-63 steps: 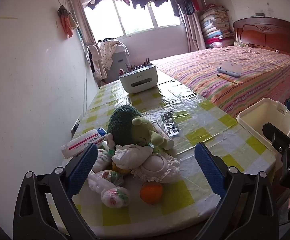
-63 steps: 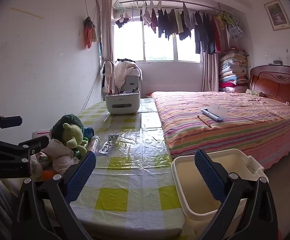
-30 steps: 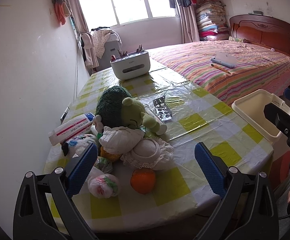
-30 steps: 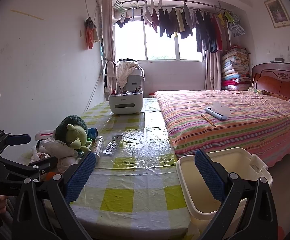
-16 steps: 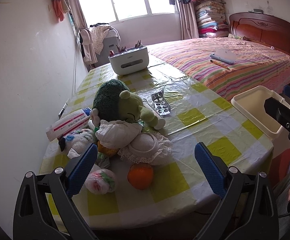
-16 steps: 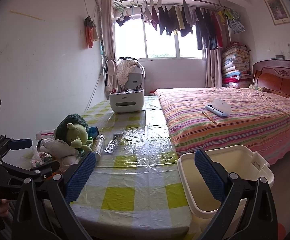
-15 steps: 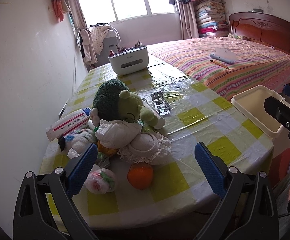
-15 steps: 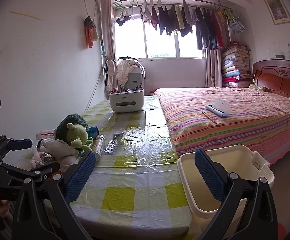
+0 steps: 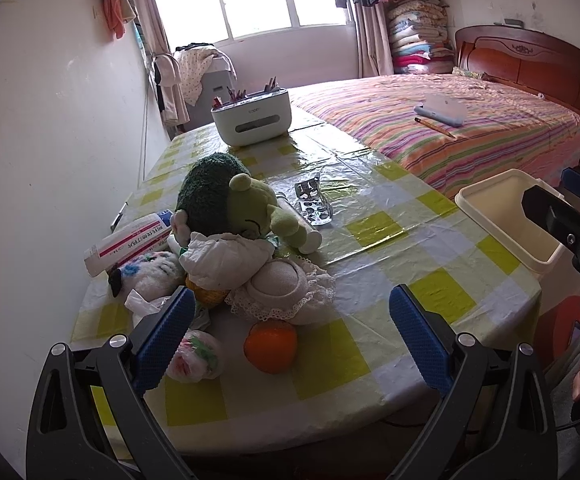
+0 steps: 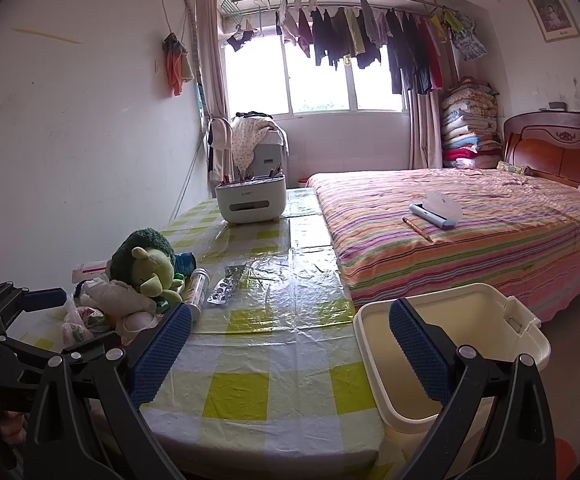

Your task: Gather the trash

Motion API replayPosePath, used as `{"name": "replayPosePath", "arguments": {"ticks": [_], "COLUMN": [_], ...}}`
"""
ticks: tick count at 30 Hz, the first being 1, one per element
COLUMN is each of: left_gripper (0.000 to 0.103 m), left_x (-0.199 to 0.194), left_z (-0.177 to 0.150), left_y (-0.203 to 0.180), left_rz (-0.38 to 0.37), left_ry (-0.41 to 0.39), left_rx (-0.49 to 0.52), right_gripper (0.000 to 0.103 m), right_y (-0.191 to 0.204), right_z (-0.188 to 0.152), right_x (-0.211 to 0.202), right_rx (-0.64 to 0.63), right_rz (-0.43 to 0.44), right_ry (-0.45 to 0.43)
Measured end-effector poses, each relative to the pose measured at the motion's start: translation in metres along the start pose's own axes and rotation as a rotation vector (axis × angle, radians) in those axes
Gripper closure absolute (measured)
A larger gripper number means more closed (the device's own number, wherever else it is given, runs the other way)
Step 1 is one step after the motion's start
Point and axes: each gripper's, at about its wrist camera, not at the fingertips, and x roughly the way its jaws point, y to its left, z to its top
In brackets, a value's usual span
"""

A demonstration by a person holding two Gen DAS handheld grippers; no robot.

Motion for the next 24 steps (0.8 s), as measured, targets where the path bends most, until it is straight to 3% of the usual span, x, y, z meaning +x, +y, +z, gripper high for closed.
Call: {"name": "replayPosePath", "arguments": {"ticks": [24], "left_gripper": [0.007], "left_x": [-0.0001], "left_z": [-0.0019], "left_y": [-0.0017], "left_rz": [-0.018], "left_ry": [0.008], "left_rx": [-0.001], "right_gripper": [0.006], "right_y": [-0.0043], "right_z": [-0.002], "right_x": [0.0029], "right_rx": [0.031], "right_rz": [0.009], "right_ry": [0.026]}}
